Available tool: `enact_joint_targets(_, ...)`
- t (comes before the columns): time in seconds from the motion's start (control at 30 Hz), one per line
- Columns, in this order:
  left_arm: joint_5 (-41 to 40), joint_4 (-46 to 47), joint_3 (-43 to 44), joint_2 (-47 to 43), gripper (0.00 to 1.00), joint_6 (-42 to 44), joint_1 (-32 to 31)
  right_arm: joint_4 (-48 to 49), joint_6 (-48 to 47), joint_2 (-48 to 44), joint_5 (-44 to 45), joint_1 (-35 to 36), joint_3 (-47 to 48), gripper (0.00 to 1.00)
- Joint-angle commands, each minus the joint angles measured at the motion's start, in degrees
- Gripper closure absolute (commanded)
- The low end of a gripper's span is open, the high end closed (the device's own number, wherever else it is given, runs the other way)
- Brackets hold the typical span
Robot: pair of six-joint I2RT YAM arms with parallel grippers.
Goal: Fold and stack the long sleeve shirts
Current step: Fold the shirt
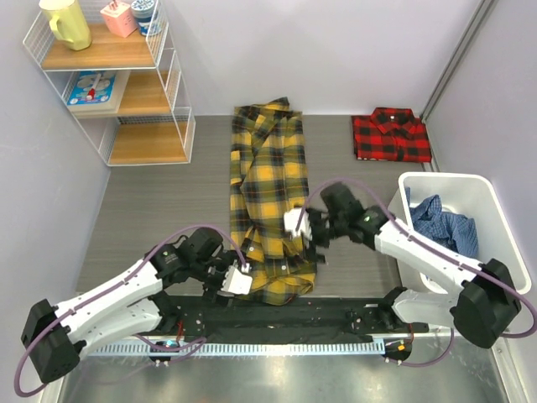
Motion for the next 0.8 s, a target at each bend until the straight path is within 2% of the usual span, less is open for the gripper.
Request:
enact_joint_targets(0.0,-0.9,1.5,-1.6,1.0,0.05,4.5,-0.2,2.9,-11.8,-5.3,2.5,7.5,-14.7,0.0)
enact_joint_targets(0.1,-2.8,4.5,-4.1,3.3,0.05,7.0,-2.0,9.2,-14.0,-6.7,6.1,13.2,-20.3,0.0)
enact_joint_targets(0.33,-3.7,8.7,-5.3,8.3,0.07,8.6,-3.8,10.3,-21.5,-4.5,8.0,16.3,-24.1,0.02)
enact_joint_targets(0.4,-3.5,9.4,-5.6,9.4,0.08,9.0,-3.9,10.3,-22.9,-3.8,8.0,16.9,-24.8,0.07)
enact_joint_targets(0.43,-3.5,10.0,-5.8,9.7,0.1,9.3,-3.9,10.5,-23.0,-3.5,8.5,17.3,-25.1,0.15)
enact_joint_targets(0.63,-3.9,13.0,-7.1,11.0,0.17,9.1,-4.1,16.0,-23.1,-2.0,11.8,18.8,-28.7,0.44)
enact_joint_targets(0.73,-4.4,13.9,-7.3,10.8,0.24,7.7,-4.1,17.3,-21.5,-2.4,12.9,19.3,-28.8,0.48)
enact_joint_targets(0.77,-4.5,14.2,-7.1,10.7,0.25,7.2,-4.1,17.3,-21.1,-2.6,13.8,19.4,-28.5,0.45)
